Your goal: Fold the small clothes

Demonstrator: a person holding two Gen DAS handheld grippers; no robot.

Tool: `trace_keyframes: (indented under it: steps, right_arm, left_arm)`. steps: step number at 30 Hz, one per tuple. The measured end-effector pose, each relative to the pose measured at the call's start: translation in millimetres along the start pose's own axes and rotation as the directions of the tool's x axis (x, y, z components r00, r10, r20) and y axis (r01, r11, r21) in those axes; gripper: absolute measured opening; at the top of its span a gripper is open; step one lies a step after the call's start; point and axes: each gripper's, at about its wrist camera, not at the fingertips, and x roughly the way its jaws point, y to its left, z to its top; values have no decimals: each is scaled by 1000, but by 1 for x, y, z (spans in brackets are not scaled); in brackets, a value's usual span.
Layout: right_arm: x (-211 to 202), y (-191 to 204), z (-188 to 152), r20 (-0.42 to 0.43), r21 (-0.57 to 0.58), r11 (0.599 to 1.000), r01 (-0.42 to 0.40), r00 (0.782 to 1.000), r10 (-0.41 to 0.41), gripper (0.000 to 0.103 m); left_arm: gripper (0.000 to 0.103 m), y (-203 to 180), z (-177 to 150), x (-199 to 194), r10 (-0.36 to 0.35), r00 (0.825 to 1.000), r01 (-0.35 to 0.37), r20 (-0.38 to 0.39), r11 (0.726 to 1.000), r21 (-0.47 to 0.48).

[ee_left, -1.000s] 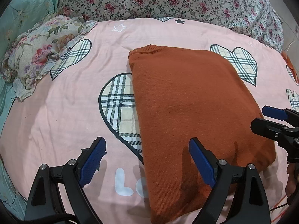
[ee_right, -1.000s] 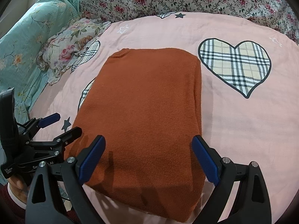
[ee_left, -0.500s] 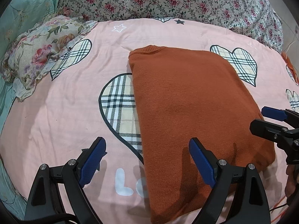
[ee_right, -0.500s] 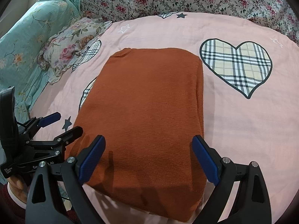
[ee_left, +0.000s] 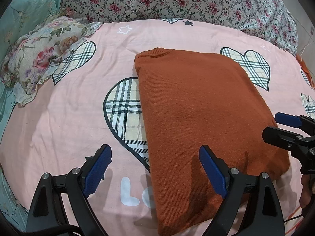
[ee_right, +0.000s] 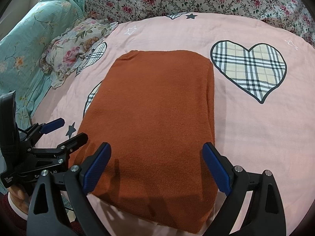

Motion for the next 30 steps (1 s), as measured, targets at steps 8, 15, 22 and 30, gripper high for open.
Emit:
trace_keyframes:
  steps: [8, 15, 22, 30]
  right_arm:
    - [0, 0, 1, 1, 0, 1000, -1, 1000, 1, 94]
    - [0, 0, 1, 0, 0, 1000, 1, 1000, -1, 94]
    - [-1, 0, 1, 1, 2, 1000, 0, 1000, 0, 94]
    - [-1, -1, 1, 1, 1, 1000, 0, 1000, 0, 94]
  left_arm:
    - [91, -1, 0, -1, -4, 1000, 4, -1, 1000, -4]
    - [91, 1, 0, 0, -8, 1000, 8, -2, 1000, -6]
    - [91, 0, 1, -1, -13, 1000, 13, -1, 1000, -5]
    - [91, -2, 3, -1, -17, 1000, 17, 0, 1000, -2]
